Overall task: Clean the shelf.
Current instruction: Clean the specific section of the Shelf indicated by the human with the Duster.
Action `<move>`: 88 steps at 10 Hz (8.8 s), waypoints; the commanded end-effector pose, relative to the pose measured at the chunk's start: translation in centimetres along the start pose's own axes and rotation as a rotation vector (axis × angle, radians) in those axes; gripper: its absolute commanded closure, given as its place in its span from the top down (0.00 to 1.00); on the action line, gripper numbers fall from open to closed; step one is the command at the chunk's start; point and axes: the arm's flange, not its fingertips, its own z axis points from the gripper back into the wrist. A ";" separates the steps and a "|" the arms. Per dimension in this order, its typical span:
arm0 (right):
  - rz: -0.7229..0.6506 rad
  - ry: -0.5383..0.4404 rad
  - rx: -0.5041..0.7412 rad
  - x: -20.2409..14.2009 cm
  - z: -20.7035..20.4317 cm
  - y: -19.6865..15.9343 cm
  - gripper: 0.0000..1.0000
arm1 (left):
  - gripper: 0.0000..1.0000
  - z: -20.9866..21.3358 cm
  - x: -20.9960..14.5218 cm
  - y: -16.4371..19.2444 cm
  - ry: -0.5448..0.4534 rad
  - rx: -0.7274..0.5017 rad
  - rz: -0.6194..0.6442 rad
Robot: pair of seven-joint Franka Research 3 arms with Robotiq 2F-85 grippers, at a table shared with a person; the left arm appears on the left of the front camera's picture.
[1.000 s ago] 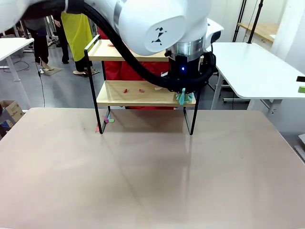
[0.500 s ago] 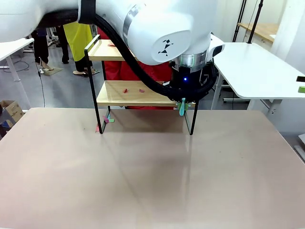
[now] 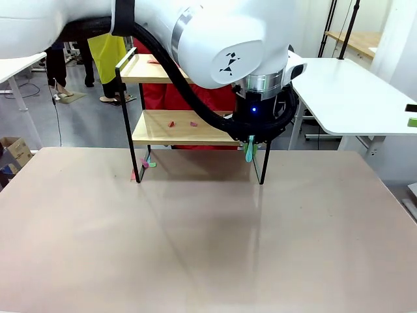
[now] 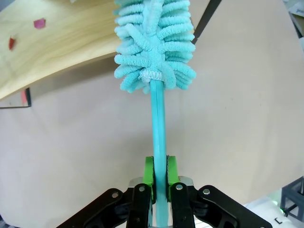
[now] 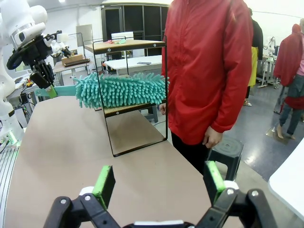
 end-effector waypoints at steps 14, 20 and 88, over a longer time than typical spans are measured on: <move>0.008 0.001 0.002 0.4 -0.1 0.1 1.00 | 0.13 -0.8 -2.2 12.7 0.077 0.181 0.194; 0.008 0.001 0.002 0.4 -0.1 0.1 1.00 | 0.13 -0.5 -3.0 18.2 0.089 0.301 0.255; 0.008 0.001 0.002 0.4 -0.1 0.1 1.00 | 0.13 12.1 -11.0 45.8 0.482 -0.347 -1.122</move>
